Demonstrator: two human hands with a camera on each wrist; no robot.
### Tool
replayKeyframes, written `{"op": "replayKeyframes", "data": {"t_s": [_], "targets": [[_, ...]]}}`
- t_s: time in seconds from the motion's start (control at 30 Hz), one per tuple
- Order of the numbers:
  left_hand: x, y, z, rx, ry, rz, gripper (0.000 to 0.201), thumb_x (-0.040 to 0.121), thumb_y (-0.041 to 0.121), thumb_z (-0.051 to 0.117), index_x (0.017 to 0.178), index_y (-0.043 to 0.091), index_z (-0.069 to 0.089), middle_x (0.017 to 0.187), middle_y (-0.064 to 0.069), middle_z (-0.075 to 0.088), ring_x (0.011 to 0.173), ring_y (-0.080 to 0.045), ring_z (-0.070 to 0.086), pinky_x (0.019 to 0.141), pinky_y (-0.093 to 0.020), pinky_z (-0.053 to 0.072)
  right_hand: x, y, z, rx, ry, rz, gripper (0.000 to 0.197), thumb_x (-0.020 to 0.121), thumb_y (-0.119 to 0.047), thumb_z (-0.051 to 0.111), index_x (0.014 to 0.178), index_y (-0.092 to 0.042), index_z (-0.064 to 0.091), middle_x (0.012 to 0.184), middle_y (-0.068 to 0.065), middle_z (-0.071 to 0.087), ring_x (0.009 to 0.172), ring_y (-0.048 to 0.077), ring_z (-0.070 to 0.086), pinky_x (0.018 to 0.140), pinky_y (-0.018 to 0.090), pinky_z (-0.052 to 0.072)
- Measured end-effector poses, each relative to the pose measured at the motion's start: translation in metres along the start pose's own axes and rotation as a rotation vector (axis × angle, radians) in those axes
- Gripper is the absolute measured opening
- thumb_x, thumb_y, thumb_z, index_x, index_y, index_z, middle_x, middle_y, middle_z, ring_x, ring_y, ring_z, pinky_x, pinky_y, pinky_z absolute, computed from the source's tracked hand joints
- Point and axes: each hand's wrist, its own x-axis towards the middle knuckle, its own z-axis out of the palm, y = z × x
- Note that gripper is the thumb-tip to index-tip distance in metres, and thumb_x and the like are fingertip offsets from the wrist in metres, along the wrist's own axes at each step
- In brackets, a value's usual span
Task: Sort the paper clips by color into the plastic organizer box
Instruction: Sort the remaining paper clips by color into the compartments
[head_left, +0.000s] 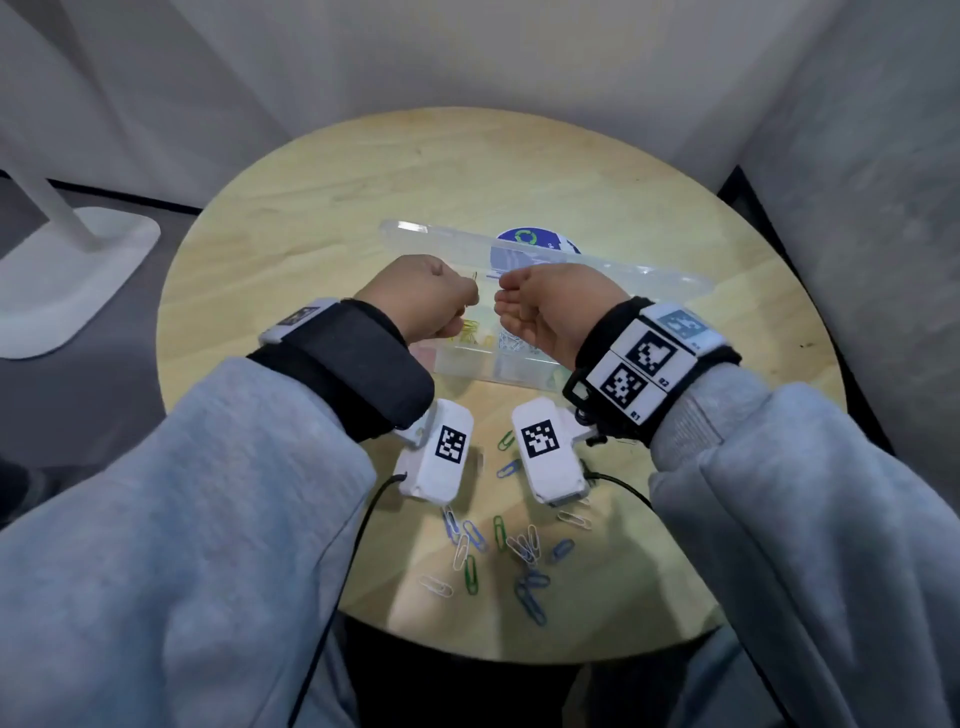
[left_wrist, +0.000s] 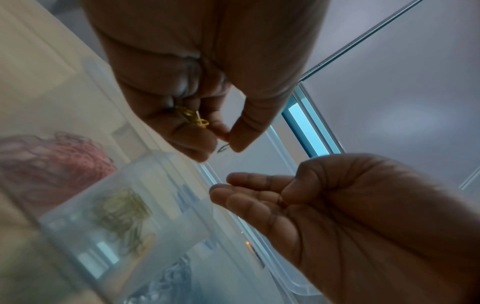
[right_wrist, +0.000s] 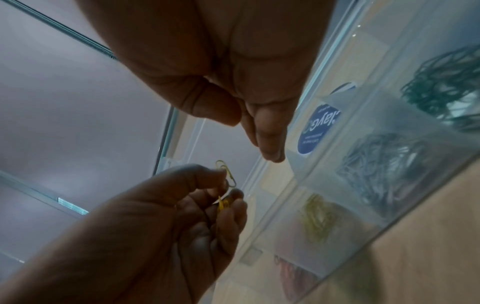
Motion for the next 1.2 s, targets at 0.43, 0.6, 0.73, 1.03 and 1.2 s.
{"op": "replayKeyframes", "data": {"t_s": [0.43,0.6,0.73,1.03,1.2], "targets": [[0.000,-0.004,0.010,0.086,-0.111,0.112,0.018,0.090,0.017,0.052,0.102,0.025,0.062,0.079,0.010,0.049,0.076,-0.009,0.046,0.090,-0.031,0.040,-0.047,0.034,-0.082,-0.802,0.010,-0.301,0.019,0.085,-0.003,0.056,0.074,-0.019,0.057,0.066,-0.002,0.055,0.062,0.012,0.055,0.058,0.023,0.048],[-0.014,0.001,-0.003,0.274,-0.096,0.224,0.010,0.087,0.018,0.058,0.093,0.027,0.060,0.084,0.005,0.058,0.080,-0.017,0.057,0.085,-0.033,0.048,-0.058,0.056,-0.089,-1.253,-0.021,-0.261,0.007,0.080,-0.014,0.063,0.080,-0.019,0.059,0.063,-0.011,0.048,0.056,0.003,0.044,0.057,0.019,0.039],[-0.030,-0.003,0.004,0.658,-0.185,0.251,0.008,0.081,0.022,0.063,0.089,0.024,0.061,0.072,0.006,0.054,0.066,-0.015,0.051,0.065,-0.026,0.040,-0.053,0.076,-0.092,-1.395,-0.088,-0.168,0.011,0.079,-0.016,0.064,0.084,-0.022,0.057,0.066,-0.014,0.046,0.062,0.005,0.043,0.056,0.016,0.033],[-0.040,-0.040,0.045,1.232,-0.239,0.101,0.026,0.077,0.040,0.065,0.087,0.017,0.059,0.086,-0.002,0.059,0.082,-0.022,0.056,0.061,-0.025,0.038,-0.043,0.098,-0.088,-1.516,-0.128,-0.140,0.021,0.078,-0.023,0.068,0.095,-0.018,0.057,0.079,-0.005,0.051,0.082,0.019,0.051,0.073,0.029,0.044],[-0.038,-0.046,0.058,1.212,-0.266,0.094,0.023,0.084,0.026,0.062,0.099,0.010,0.067,0.099,-0.006,0.068,0.093,-0.024,0.063,0.066,-0.026,0.040,-0.045,0.099,-0.085,-1.614,-0.139,-0.165,0.020,0.085,-0.023,0.058,0.099,-0.009,0.064,0.102,0.007,0.066,0.094,0.026,0.061,0.084,0.034,0.052]]}}
